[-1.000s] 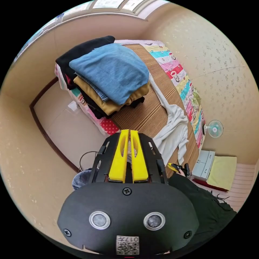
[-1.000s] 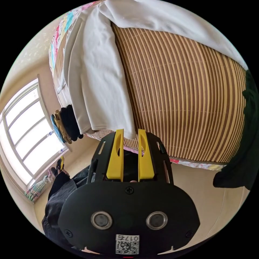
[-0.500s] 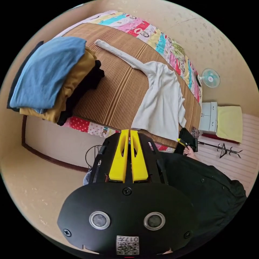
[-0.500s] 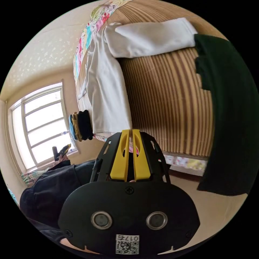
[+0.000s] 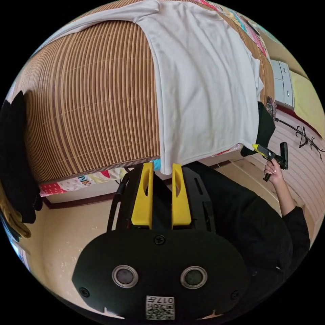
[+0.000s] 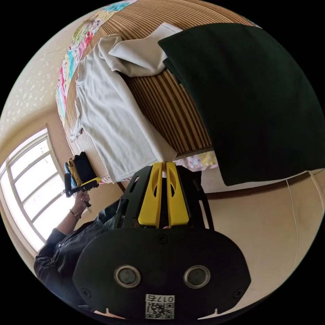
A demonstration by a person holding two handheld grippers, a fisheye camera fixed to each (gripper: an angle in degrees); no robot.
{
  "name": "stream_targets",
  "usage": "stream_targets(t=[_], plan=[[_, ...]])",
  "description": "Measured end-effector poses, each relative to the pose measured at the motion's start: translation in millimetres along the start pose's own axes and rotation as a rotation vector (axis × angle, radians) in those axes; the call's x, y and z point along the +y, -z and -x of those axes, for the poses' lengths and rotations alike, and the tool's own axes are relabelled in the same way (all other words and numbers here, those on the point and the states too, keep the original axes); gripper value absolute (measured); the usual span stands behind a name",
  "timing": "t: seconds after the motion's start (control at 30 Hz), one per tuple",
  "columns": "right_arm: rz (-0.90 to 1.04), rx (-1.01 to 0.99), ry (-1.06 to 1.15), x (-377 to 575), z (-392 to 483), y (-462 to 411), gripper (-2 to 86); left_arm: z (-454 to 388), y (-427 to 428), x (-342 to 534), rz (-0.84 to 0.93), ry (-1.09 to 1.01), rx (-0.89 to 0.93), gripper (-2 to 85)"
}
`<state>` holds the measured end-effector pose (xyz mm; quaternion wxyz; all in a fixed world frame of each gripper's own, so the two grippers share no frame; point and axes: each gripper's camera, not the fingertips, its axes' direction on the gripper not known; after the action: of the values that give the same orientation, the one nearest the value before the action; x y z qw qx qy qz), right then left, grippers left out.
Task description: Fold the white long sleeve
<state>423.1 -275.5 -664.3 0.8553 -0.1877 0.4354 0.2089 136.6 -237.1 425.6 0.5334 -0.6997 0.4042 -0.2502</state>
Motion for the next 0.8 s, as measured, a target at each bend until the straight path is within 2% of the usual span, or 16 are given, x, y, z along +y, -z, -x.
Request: stream_targets(t=[0.1, 0.17, 0.4, 0.5, 0.57, 0.63, 0.8], plan=[[-0.004, -0.024, -0.016, 12, 9, -9, 2.5, -4, -32, -29, 0.114, 0.027, -0.011, 7.8], [-0.003, -0.065, -0.011, 23, 16, -17, 2.6, -3, -64, -45, 0.25, 0.037, -0.044, 6.1], [0.134, -0.057, 0.007, 67, 33, -63, 2.7, 12, -66, -35, 0.309, -0.029, -0.069, 3.3], [0.221, 0.039, 0.062, 84, 33, -80, 2.7, 35, -59, -6, 0.284, 0.007, -0.087, 3.5], [0.218, 0.098, 0.087, 89, 28, -79, 2.8, 58, -55, 19, 0.205, 0.036, -0.005, 4.3], [0.155, 0.085, 0.077, 86, 21, -67, 2.8, 80, -54, 35, 0.151, 0.102, 0.098, 4.8], [-0.134, -0.119, 0.021, 31, 5, -6, 3.5, 134, -68, 77, 0.027, 0.34, 0.244, 5.9]])
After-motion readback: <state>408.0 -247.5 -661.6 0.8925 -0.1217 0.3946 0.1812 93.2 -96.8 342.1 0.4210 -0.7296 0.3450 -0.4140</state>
